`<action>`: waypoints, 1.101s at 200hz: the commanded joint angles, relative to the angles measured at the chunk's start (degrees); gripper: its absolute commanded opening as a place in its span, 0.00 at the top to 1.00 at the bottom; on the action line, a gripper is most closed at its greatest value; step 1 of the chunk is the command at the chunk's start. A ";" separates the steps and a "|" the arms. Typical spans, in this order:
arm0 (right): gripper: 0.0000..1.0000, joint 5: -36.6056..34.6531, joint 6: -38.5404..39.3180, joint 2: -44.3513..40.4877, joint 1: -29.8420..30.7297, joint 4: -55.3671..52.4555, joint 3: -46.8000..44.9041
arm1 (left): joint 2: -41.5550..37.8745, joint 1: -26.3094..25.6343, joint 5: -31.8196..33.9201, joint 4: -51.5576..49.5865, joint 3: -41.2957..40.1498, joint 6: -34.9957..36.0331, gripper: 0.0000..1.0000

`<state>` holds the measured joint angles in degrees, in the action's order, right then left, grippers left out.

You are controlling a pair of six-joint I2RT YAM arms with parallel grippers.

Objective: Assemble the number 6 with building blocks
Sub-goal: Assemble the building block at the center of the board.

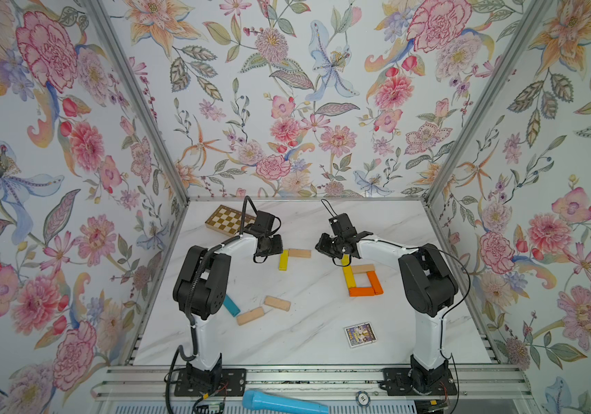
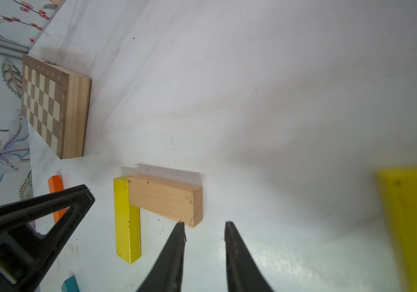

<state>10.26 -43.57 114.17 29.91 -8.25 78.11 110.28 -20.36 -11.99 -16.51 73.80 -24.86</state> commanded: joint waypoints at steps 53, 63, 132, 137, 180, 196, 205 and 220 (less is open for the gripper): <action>0.66 -1.23 4.72 -9.39 -1.13 0.69 -6.68 | -7.36 -5.12 0.30 -2.91 -7.69 7.98 0.57; 0.66 -1.05 4.94 -10.09 -1.17 0.66 -7.44 | -6.98 -5.70 1.58 -3.40 -7.66 8.17 0.56; 0.64 -1.23 5.30 -11.96 -1.17 0.61 -9.69 | -2.21 -7.47 8.98 -7.16 -4.17 9.07 0.54; 0.64 -1.26 5.38 -11.98 -1.24 0.60 -9.72 | -2.05 -7.52 9.41 -7.31 -4.03 9.12 0.54; 0.64 -1.01 5.59 -11.42 -1.26 0.35 -9.04 | -0.45 -8.44 9.06 -6.87 -2.61 8.71 0.53; 0.64 -1.02 5.58 -11.36 -1.34 0.20 -9.01 | -0.30 -8.65 8.75 -6.66 -2.26 8.25 0.52; 0.63 -1.03 5.69 -11.31 -1.35 0.17 -9.00 | -0.31 -8.69 8.39 -6.48 -2.19 7.97 0.51; 0.63 -1.01 5.65 -11.23 -1.43 0.21 -8.90 | -0.42 -8.73 8.06 -6.14 -2.20 7.45 0.51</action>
<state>9.63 -39.18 104.20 28.82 -7.81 69.14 108.95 -28.64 -4.08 -21.85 70.08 -16.75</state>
